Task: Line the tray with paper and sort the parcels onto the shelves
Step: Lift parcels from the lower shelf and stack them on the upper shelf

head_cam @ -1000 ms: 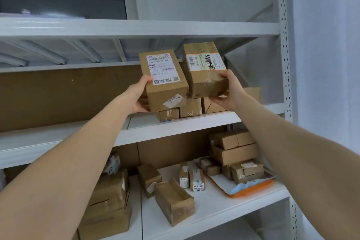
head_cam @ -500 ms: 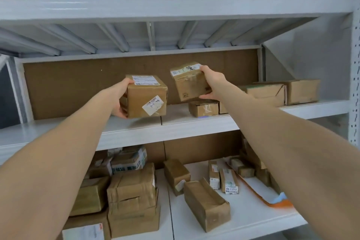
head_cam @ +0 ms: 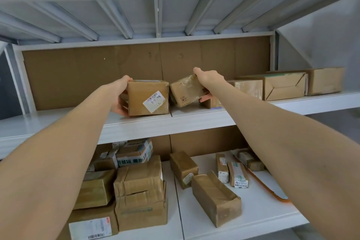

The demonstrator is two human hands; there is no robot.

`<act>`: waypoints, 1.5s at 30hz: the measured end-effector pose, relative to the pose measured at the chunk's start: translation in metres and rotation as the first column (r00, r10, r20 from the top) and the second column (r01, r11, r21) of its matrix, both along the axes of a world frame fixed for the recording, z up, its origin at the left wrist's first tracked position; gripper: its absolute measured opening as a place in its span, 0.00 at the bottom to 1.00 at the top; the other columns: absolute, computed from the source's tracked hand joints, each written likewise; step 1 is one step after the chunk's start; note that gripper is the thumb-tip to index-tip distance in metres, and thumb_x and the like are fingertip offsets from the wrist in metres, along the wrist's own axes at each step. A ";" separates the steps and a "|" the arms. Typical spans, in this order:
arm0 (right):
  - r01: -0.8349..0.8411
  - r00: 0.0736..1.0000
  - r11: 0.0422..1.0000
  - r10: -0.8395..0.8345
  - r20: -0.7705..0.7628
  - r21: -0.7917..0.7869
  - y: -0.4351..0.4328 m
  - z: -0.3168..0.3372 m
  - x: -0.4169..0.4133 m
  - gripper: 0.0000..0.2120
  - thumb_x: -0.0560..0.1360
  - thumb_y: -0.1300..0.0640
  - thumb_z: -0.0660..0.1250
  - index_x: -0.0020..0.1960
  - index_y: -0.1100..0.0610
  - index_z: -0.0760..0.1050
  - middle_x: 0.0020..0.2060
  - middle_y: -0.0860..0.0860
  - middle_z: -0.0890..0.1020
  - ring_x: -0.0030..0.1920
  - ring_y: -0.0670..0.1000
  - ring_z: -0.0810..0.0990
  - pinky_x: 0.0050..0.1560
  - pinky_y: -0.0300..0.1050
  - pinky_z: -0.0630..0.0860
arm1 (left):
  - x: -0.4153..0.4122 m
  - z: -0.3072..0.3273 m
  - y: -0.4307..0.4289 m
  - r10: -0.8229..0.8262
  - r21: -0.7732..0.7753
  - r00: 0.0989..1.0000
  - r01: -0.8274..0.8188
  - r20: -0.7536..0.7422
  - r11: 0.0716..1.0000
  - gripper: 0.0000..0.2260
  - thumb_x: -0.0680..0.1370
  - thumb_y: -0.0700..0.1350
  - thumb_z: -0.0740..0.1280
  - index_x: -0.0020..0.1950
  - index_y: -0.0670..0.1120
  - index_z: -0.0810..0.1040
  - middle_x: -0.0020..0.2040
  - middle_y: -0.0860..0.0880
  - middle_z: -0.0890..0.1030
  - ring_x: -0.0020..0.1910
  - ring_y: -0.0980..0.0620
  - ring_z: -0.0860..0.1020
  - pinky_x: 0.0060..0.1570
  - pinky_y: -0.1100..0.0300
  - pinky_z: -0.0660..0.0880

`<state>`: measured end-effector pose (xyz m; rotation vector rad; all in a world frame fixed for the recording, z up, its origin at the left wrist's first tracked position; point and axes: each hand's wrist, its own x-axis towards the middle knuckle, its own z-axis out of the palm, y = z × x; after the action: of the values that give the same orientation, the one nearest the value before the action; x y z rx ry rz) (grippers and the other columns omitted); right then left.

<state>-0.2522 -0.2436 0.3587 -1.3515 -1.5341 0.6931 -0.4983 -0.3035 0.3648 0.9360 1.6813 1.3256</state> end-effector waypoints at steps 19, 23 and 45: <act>-0.062 0.880 0.972 -0.054 0.472 0.225 0.011 -0.019 -0.007 0.25 0.72 0.39 0.71 0.63 0.52 0.75 0.62 0.55 0.71 0.56 0.54 0.74 0.45 0.47 0.71 | 0.027 -0.001 0.003 0.067 0.111 0.959 -0.038 -0.276 0.993 0.18 0.73 0.56 0.71 0.54 0.46 0.74 0.48 0.42 0.77 0.47 0.41 0.79 0.51 0.44 0.78; -0.065 0.882 0.966 -0.060 0.467 0.249 0.011 -0.020 -0.007 0.23 0.74 0.42 0.70 0.63 0.52 0.75 0.62 0.55 0.72 0.58 0.54 0.74 0.45 0.47 0.70 | 0.030 -0.003 0.004 0.113 0.172 0.957 -0.069 -0.266 0.983 0.16 0.75 0.55 0.69 0.58 0.48 0.74 0.52 0.43 0.77 0.51 0.41 0.78 0.51 0.45 0.77; 0.080 0.933 0.797 -0.271 0.236 0.599 -0.059 -0.068 0.029 0.16 0.76 0.52 0.66 0.62 0.52 0.70 0.60 0.53 0.68 0.59 0.53 0.69 0.56 0.46 0.74 | 0.148 -0.062 -0.042 0.646 0.767 0.414 0.380 -0.641 0.518 0.09 0.77 0.42 0.60 0.55 0.41 0.74 0.51 0.45 0.76 0.48 0.50 0.73 0.41 0.63 0.66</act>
<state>-0.2231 -0.3022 0.2907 -1.1311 -1.6514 -0.1354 -0.3498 -0.3455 0.3029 2.6060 1.7828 2.0647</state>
